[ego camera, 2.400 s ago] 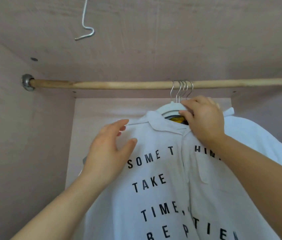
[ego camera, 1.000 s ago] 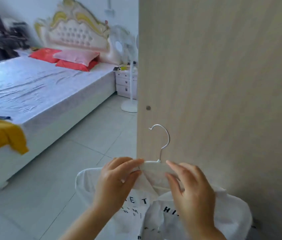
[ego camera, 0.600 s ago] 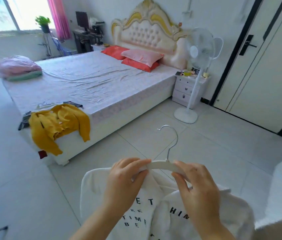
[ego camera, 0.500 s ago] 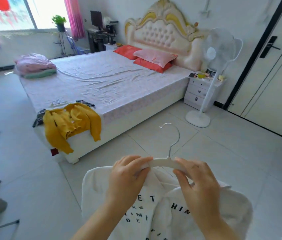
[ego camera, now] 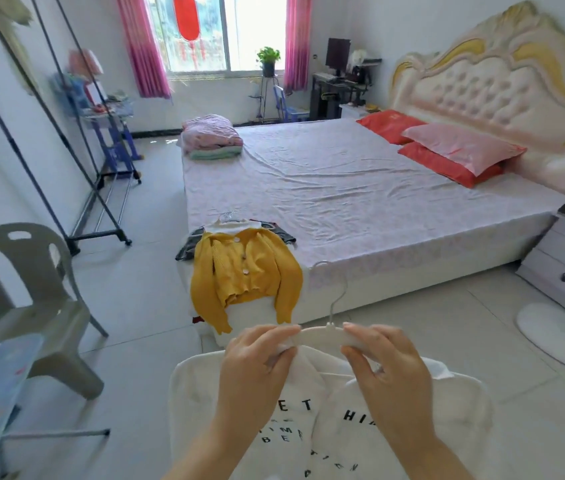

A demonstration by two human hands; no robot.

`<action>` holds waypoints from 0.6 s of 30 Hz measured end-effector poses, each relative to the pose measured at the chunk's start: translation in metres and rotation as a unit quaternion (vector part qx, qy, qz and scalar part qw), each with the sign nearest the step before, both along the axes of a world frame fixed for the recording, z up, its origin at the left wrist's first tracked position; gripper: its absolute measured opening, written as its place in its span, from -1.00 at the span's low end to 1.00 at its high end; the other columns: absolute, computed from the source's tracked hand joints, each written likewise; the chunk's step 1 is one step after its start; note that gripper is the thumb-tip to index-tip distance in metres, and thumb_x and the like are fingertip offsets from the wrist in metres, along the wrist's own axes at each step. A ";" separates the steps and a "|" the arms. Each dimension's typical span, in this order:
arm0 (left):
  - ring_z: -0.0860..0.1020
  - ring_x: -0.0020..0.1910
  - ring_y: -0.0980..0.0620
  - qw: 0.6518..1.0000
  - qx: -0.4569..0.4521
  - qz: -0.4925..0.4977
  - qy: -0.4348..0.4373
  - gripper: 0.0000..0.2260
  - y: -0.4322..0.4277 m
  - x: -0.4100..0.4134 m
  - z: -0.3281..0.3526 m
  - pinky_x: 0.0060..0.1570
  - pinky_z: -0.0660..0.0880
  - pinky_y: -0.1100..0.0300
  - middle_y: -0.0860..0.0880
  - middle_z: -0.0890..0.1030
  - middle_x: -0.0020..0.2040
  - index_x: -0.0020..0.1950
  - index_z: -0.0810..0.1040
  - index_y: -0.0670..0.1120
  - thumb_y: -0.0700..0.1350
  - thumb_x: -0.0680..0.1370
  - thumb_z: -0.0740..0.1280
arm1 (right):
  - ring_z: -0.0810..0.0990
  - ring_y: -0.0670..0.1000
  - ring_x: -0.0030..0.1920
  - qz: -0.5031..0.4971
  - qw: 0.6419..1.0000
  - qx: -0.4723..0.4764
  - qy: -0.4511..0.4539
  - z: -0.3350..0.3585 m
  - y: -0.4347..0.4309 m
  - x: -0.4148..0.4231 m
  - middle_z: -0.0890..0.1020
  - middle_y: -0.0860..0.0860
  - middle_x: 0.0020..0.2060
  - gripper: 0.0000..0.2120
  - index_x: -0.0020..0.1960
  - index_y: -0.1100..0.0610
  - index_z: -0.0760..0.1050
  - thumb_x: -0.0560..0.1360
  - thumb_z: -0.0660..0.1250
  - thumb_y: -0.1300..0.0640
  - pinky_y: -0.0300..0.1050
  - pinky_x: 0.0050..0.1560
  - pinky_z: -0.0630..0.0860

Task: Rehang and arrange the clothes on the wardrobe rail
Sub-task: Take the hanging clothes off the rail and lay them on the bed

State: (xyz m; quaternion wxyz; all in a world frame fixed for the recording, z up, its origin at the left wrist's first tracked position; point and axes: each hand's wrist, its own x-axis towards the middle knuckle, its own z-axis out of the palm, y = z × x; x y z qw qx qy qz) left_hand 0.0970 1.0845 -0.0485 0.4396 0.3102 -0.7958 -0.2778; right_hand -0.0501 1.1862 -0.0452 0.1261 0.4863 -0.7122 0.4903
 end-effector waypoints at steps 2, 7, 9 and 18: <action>0.52 -0.13 0.22 0.999 -0.005 0.034 -0.006 -0.71 -0.036 -0.013 0.007 -0.11 0.56 0.01 0.48 0.43 0.07 0.11 0.46 0.24 0.10 0.39 0.24 | 0.50 -0.18 -0.17 0.037 0.999 0.002 -0.022 0.003 -0.046 -0.019 0.48 -0.24 -0.15 -0.63 0.07 -0.15 0.50 0.31 0.42 0.11 -0.31 -0.21 0.45; 0.56 -0.18 0.11 0.995 -0.001 0.102 -0.015 -0.63 -0.127 -0.042 0.019 -0.09 0.55 -0.06 0.40 0.47 -0.11 0.15 0.45 0.19 -0.06 0.38 0.35 | 0.53 -0.19 -0.19 0.102 0.993 -0.002 -0.053 0.014 -0.159 -0.056 0.48 -0.22 -0.16 -0.64 0.05 -0.14 0.50 0.30 0.42 0.14 -0.39 -0.18 0.47; 0.57 -0.19 0.07 0.993 0.006 0.118 -0.015 -0.63 -0.160 -0.050 0.018 -0.10 0.54 -0.07 0.39 0.45 -0.08 0.15 0.45 0.19 -0.07 0.37 0.34 | 0.54 -0.21 -0.17 0.127 0.990 0.003 -0.061 0.012 -0.198 -0.065 0.49 -0.21 -0.15 -0.65 0.05 -0.14 0.51 0.31 0.42 0.13 -0.38 -0.20 0.48; 0.51 -0.12 0.19 0.990 0.014 0.139 -0.002 -0.62 -0.342 -0.085 -0.009 -0.06 0.54 -0.06 0.40 0.45 -0.10 0.16 0.44 0.18 -0.09 0.39 0.35 | 0.49 -0.39 -0.11 0.146 0.988 0.011 -0.052 -0.010 -0.388 -0.105 0.46 -0.28 -0.13 -0.58 -0.01 -0.11 0.57 0.27 0.54 0.29 -0.42 -0.20 0.46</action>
